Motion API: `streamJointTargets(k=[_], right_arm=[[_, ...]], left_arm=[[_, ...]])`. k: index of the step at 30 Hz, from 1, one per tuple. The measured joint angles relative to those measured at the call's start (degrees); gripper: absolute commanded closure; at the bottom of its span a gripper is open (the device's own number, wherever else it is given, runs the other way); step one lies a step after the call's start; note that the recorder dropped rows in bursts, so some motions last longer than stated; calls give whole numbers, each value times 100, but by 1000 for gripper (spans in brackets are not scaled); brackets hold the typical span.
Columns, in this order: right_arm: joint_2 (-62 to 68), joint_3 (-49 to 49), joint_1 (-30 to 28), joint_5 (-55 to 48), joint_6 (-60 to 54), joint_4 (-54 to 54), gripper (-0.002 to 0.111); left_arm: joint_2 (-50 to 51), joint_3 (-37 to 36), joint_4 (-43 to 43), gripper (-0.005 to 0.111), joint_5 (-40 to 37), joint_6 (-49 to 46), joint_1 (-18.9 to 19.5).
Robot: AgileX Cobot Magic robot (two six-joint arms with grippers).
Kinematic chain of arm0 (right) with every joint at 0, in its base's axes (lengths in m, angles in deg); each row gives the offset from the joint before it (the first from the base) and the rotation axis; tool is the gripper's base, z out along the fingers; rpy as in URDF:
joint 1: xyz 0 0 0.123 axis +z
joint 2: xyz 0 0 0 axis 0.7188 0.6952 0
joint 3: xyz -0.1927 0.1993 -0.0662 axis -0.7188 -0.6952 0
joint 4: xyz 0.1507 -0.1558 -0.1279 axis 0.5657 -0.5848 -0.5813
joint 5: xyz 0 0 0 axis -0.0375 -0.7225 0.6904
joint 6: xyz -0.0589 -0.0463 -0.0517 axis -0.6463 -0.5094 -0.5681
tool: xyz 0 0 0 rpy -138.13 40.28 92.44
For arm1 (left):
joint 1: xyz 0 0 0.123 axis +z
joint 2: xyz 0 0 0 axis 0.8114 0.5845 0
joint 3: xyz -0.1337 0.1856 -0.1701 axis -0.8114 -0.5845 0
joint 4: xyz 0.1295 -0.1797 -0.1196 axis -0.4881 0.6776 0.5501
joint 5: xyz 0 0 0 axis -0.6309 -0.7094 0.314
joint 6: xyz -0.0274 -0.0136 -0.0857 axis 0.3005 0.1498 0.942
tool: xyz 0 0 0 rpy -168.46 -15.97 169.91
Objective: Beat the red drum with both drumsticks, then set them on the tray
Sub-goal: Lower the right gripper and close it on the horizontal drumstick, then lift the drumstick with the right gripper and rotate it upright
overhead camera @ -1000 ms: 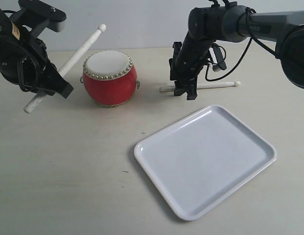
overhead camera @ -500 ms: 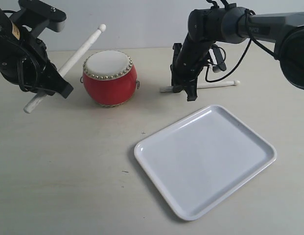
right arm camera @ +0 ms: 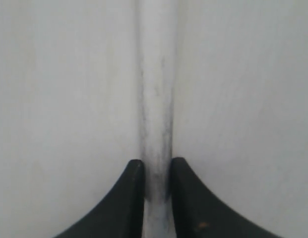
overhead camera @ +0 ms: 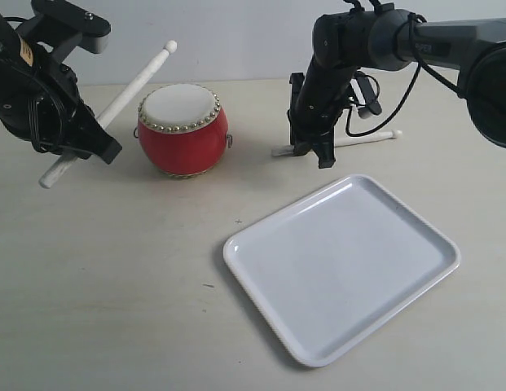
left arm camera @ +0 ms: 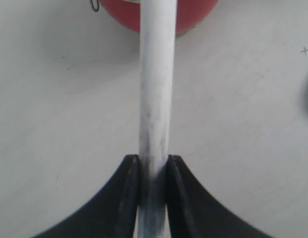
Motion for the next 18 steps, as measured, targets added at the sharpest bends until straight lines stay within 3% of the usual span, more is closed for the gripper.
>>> streamJointTargets(k=[9, 18], right_arm=[[-10, 0, 0, -15, -789, -34, 108], [-18, 0, 0, -60, -2671, -79, 108]], left_arm=[[0, 0, 0, 107, 0, -14, 0], [0, 0, 0, 107, 0, -14, 0]])
